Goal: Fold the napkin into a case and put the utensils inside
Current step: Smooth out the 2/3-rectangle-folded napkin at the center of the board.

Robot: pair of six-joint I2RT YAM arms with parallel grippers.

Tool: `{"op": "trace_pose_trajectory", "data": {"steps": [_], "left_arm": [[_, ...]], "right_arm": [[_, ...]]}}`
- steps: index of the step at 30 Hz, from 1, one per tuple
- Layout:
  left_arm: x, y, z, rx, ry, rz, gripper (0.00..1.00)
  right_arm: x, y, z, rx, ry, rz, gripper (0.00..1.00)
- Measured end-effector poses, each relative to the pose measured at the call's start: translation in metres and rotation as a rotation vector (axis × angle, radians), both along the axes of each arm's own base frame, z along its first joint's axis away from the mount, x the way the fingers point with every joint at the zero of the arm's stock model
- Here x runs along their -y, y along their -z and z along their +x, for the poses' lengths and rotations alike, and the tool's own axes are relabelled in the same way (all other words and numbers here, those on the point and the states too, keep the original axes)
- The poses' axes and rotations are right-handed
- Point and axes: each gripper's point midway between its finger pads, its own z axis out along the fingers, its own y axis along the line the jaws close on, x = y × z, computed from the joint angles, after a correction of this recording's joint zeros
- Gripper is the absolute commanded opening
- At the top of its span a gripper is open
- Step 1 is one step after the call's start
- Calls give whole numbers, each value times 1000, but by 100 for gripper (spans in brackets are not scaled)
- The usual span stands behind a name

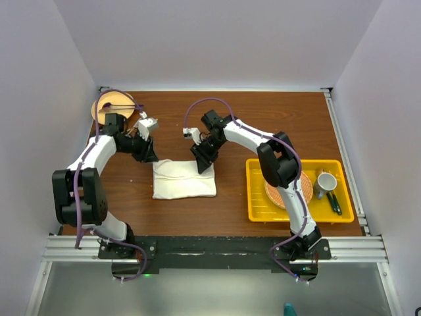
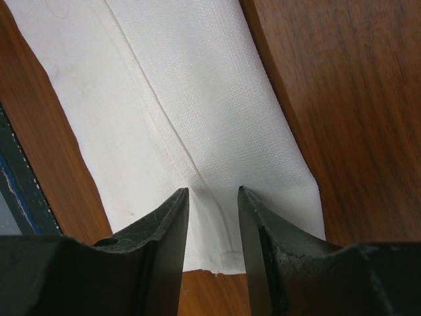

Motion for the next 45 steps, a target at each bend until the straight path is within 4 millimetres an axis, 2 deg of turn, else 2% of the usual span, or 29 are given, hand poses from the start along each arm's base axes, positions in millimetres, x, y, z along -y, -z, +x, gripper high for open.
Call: {"op": "trace_pose_trajectory", "data": {"steps": [2,5,12,23,28,34,39,45], "left_arm": [[-4,-14,12,39,-47,-2,29],[-6,-18,19,31,-90,1,27],[-9,9,16,-103,-153,11,33],[-12,20,2,-205,-227,25,36],[-11,24,-2,-228,-234,24,29],[-9,29,-5,-231,-217,45,12],[-10,45,-16,-266,-203,83,0],[-16,61,-25,-296,-189,128,0]], "right_arm": [[0,0,0,-5,9,3,41],[-1,0,0,-8,15,4,41],[-1,0,1,-8,22,6,42],[-1,0,0,-8,26,10,43],[-1,-1,0,-9,28,9,43],[-1,-1,0,-12,32,9,44],[-1,-1,0,-16,37,8,45],[-2,-1,0,-21,46,9,46]]}}
